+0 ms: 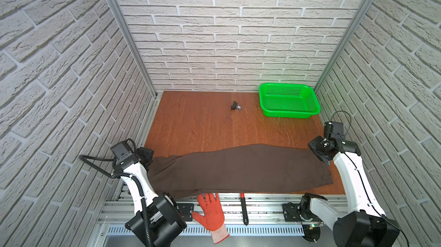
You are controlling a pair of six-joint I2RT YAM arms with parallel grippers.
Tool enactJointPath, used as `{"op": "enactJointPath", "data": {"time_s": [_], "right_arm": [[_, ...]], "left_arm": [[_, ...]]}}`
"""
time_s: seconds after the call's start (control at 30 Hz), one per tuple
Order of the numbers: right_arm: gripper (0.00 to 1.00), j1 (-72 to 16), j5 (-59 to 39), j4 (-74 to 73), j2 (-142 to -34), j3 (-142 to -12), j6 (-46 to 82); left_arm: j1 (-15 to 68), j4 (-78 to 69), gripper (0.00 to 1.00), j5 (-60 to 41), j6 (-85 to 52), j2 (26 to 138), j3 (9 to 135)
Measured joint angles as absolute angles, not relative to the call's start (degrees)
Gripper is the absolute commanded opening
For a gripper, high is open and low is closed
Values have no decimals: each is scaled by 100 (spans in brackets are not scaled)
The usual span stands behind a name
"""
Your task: Fold and stack the trousers
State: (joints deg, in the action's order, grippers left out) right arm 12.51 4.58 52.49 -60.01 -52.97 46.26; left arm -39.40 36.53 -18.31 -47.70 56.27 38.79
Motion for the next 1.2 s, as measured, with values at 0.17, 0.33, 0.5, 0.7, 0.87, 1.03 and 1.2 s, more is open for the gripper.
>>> {"op": "enactJointPath", "data": {"time_s": [0.17, 0.33, 0.5, 0.7, 0.87, 1.03, 1.2], "right_arm": [[35, -130, 403, 5253, -6073, -4915, 4963], [31, -1332, 541, 5196, -6307, -4762, 5343], [30, -2078, 648, 4893, -6901, -4672, 5664], [26, -2279, 657, 4322, -7955, -4587, 5828], [21, -2279, 650, 3909, -8541, -4580, 5876], [17, -2279, 690, 3789, -8978, -4803, 5964], [14, -2231, 790, 3743, -9205, -5024, 6071]], "left_arm": [[-3341, 3697, 59, -1935, -4788, 5596, 3548], [-2576, 3802, 62, -1828, -4974, 5535, 3205], [-2224, 3664, 63, -1673, -5245, 5540, 2910], [-2128, 3385, 59, -1535, -5435, 5607, 2821], [-2084, 3022, 56, -1531, -5474, 5830, 2816], [-2058, 2477, 53, -1476, -5472, 6167, 2862], [-2014, 2021, 52, -1398, -5443, 6792, 3151]]}}
